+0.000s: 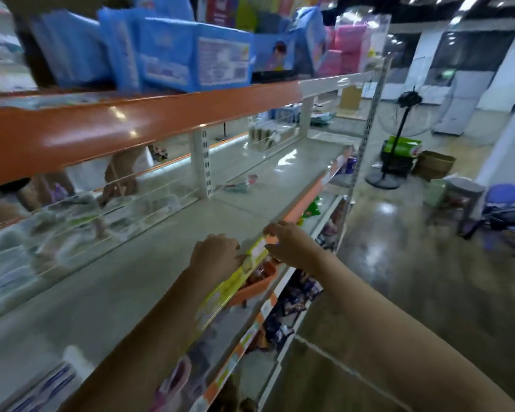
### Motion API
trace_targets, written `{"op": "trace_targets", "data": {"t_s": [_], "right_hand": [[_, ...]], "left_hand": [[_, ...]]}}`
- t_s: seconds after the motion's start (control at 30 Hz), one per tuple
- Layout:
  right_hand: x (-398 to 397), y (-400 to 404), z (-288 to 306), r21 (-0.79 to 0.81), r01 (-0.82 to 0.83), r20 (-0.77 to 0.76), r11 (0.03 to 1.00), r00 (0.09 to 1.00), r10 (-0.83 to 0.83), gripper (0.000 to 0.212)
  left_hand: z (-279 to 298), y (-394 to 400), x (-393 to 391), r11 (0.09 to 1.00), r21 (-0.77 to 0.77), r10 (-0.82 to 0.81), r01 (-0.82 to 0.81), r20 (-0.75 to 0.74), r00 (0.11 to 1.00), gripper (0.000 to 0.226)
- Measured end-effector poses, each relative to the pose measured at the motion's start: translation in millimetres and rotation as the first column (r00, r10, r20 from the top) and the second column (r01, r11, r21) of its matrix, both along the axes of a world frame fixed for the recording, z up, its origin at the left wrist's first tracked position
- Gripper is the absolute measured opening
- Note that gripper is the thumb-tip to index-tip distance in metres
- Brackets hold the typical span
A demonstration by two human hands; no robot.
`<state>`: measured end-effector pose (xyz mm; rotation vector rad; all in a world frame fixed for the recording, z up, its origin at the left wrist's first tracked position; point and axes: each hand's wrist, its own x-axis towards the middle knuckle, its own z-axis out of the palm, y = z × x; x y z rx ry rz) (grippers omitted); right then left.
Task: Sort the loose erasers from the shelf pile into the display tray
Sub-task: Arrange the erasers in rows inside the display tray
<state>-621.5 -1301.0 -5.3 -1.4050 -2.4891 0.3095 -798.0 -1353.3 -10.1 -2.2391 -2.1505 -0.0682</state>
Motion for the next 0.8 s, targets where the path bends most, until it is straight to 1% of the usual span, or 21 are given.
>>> {"op": "trace_targets", "data": {"t_s": [0.13,0.33,0.43,0.57,0.8], "right_hand": [[21,54,-14,-0.049,-0.005,0.004,0.999,1.000,0.005,0.038],[30,149,-37,-0.073,0.007,0.045,0.997,0.999,-0.003,0.039],[27,208,-36,-0.072,0.023,0.032,0.997,0.999,-0.020,0.039],[19,278,-37,-0.104,-0.003,0.071,0.995,0.997,0.011,0.039],[4,368,-55,-0.127,-0.061,0.034,0.990,0.997,0.065,0.038]], "left_hand": [[-11,57,21,1.000,-0.027,0.015,-0.014,0.042,0.999,0.040],[-26,162,29,0.998,-0.025,0.052,-0.050,0.082,0.995,0.039],[-29,221,21,0.997,-0.040,0.064,-0.061,0.076,0.995,0.041],[-36,286,1,0.993,-0.054,0.110,-0.105,0.111,0.988,0.042],[-55,353,-28,0.973,-0.036,0.231,-0.229,0.076,0.970,0.047]]}}
